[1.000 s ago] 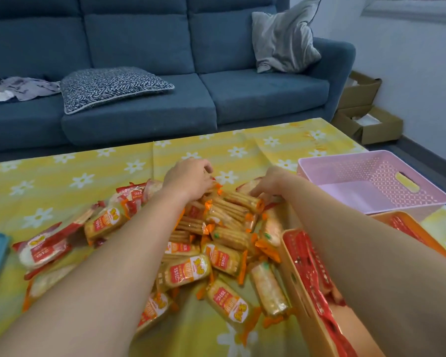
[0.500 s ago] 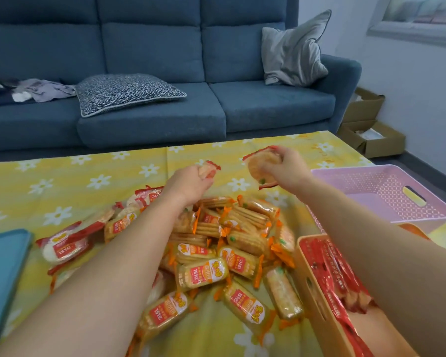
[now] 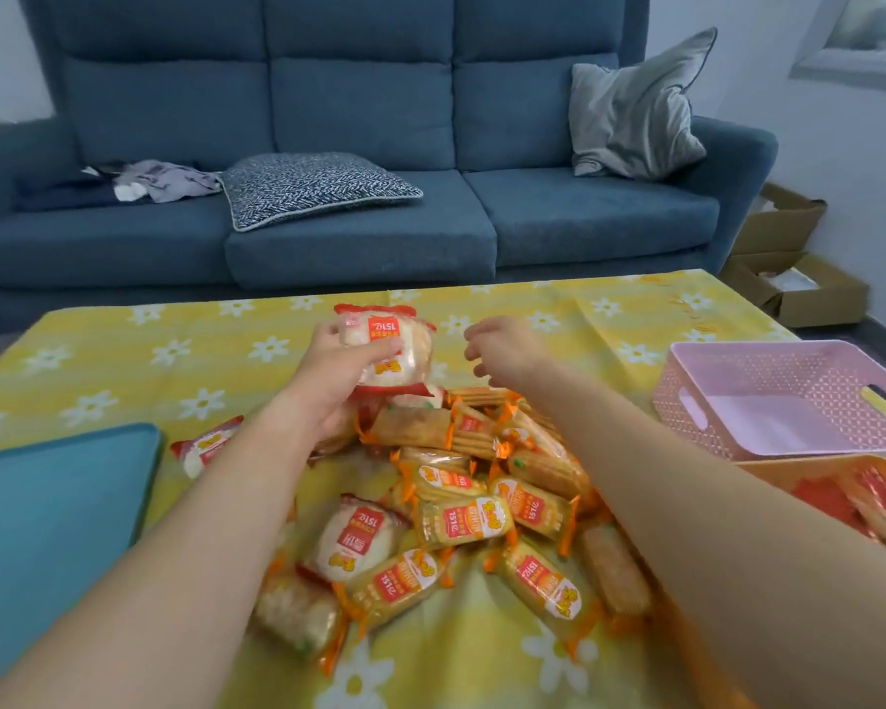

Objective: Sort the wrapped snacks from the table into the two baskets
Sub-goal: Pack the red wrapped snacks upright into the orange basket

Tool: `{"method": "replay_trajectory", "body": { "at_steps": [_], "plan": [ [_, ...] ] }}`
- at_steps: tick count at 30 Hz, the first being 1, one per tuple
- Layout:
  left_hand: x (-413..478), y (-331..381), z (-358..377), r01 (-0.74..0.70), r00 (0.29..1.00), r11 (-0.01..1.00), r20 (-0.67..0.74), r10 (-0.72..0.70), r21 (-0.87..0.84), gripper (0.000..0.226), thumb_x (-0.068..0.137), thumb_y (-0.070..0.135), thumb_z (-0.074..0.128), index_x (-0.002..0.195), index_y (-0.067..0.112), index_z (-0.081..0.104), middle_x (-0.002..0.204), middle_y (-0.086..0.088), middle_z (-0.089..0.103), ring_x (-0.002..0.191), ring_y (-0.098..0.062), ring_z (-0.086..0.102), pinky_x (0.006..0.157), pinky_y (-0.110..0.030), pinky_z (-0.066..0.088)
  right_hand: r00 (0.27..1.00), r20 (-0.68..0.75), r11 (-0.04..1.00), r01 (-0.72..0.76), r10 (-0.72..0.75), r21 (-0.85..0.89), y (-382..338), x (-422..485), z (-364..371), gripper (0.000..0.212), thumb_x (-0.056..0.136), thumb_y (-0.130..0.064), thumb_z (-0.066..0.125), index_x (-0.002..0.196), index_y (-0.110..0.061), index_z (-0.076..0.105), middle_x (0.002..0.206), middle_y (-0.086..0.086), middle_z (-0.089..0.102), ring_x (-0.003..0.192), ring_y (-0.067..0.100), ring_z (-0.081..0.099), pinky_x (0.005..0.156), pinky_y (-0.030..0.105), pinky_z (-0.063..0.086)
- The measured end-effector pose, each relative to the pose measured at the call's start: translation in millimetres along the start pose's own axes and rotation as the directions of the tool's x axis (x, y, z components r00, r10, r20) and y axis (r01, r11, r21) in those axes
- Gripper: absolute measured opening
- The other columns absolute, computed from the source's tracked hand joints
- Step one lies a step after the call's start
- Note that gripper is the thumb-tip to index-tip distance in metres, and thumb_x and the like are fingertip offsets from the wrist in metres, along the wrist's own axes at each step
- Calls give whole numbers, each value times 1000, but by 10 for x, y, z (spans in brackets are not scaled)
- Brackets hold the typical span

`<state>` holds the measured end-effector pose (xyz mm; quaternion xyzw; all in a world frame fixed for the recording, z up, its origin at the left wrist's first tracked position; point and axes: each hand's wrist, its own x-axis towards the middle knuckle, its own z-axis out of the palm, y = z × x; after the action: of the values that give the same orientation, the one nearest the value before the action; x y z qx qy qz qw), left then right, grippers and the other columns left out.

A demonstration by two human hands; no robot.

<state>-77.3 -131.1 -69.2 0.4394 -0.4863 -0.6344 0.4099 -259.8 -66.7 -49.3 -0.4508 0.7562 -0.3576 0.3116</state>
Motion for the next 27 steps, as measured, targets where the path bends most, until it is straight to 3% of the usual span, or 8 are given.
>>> {"method": "replay_trajectory", "body": {
  "at_steps": [5,7,10,12,16,19,21,27],
  "plan": [
    [138,-48,-518,137,988,970,-96,-120,199,28,78,15,83,104,11,70,96,-16,77,83,-32,74,79,-53,61,958,279,881,185,-63,-436,-3,196,470,68,94,2,39,159,-17,29,161,10,36,143,31,41,110,35,40],
    [203,-85,-618,113,989,960,-126,-82,256,26,78,21,82,100,14,70,91,-12,77,77,-27,73,70,-43,62,929,369,839,214,-16,-500,-4,293,590,71,95,-3,45,160,-14,21,162,12,33,143,32,41,109,36,42],
    [305,-71,-679,33,996,877,-89,11,479,18,80,31,80,91,18,72,86,-4,76,81,-20,71,70,-29,53,933,360,788,238,-22,-568,-22,360,629,75,84,-13,68,152,-12,38,144,14,51,127,34,54,92,37,51],
    [374,-55,-674,66,998,855,-37,-55,514,23,79,34,79,94,18,73,89,-6,78,85,-24,73,81,-35,56,930,366,812,226,-16,-538,-44,384,567,67,81,-16,75,142,-8,48,128,14,61,116,32,61,80,33,47],
    [423,-59,-575,160,964,847,103,-244,507,50,65,41,84,108,17,72,95,-8,79,94,-30,75,95,-48,57,966,259,908,123,-17,-401,-58,492,387,52,88,-18,68,135,-2,50,117,10,66,105,28,65,79,35,51],
    [453,-113,-502,115,976,850,100,-192,513,33,78,36,82,104,20,69,93,-4,78,90,-24,74,88,-39,58,995,70,993,-61,68,-98,-41,561,384,42,96,-17,61,133,-5,47,92,6,60,91,25,67,78,39,60],
    [466,-145,-484,93,982,856,93,-162,509,27,80,35,82,100,22,68,94,-2,77,89,-21,73,87,-36,58,995,4,994,-102,102,-45,-48,574,480,40,100,-14,55,137,-3,44,86,5,55,88,24,68,85,45,61],
    [437,-130,-571,31,998,933,42,-49,357,64,51,48,90,105,19,73,94,-3,79,92,-26,75,92,-50,58,992,98,996,-82,78,39,-106,500,873,33,101,-20,51,129,-3,51,114,18,67,97,29,66,85,44,55]
  ]
}}
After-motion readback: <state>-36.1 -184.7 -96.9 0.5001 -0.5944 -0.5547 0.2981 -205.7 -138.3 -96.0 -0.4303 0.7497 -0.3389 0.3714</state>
